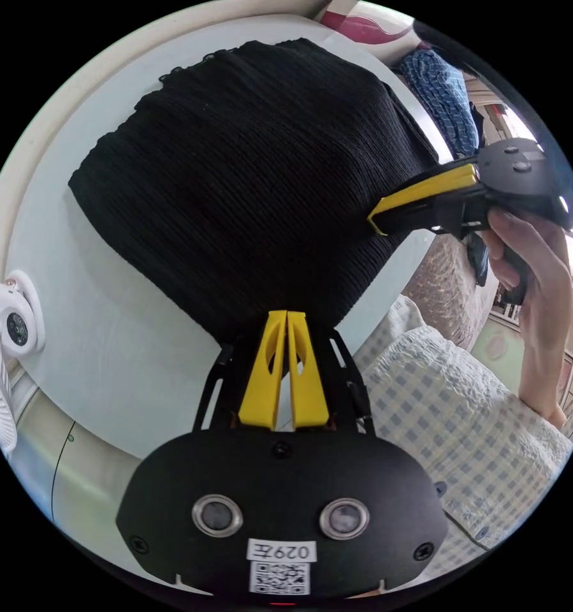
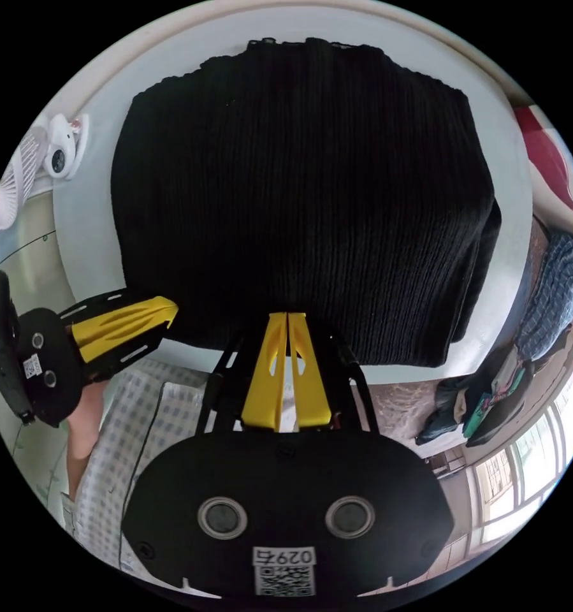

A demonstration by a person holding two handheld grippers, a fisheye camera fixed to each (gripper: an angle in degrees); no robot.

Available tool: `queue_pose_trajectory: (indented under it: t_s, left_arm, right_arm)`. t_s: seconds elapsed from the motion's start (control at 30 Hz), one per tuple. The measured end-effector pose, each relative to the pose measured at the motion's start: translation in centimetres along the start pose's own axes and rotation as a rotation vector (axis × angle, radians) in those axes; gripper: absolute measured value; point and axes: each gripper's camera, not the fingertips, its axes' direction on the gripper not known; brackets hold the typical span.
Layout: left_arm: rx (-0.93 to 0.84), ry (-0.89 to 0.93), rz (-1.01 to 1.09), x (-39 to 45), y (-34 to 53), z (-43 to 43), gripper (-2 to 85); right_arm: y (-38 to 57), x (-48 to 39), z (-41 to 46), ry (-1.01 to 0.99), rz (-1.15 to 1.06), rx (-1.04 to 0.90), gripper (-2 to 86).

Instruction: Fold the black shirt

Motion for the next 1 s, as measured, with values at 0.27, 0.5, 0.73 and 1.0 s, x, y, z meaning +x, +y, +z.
queue_pose_trajectory:
  t_s: [0.27,0.5,0.73,1.0]
  left_arm:
    - [0.222,0.268,-0.109,-6.4,6.9,-1.7,-1.0]
    - [0.366,0.301,-0.225,-10.3,13.8,-2.3,-1.0]
    - [0.419,0.336,-0.298,-12.6,19.5,-1.5,-1.0]
    - [0.449,0.361,-0.438,-15.6,25.4,0.4,-1.0]
  right_arm:
    - [2.7,-0.6,0.3,0.006,-0.115,0.161,-0.8]
    - [3.6,0.7,0.8,-0.087,-0.040,0.179,-0.6]
    - [9.7,-5.4,-2.3,-0.238,-0.376,0.446,0.3]
    - [9.1,-12.5,3.1,0.031,-0.588,0.292,9.0]
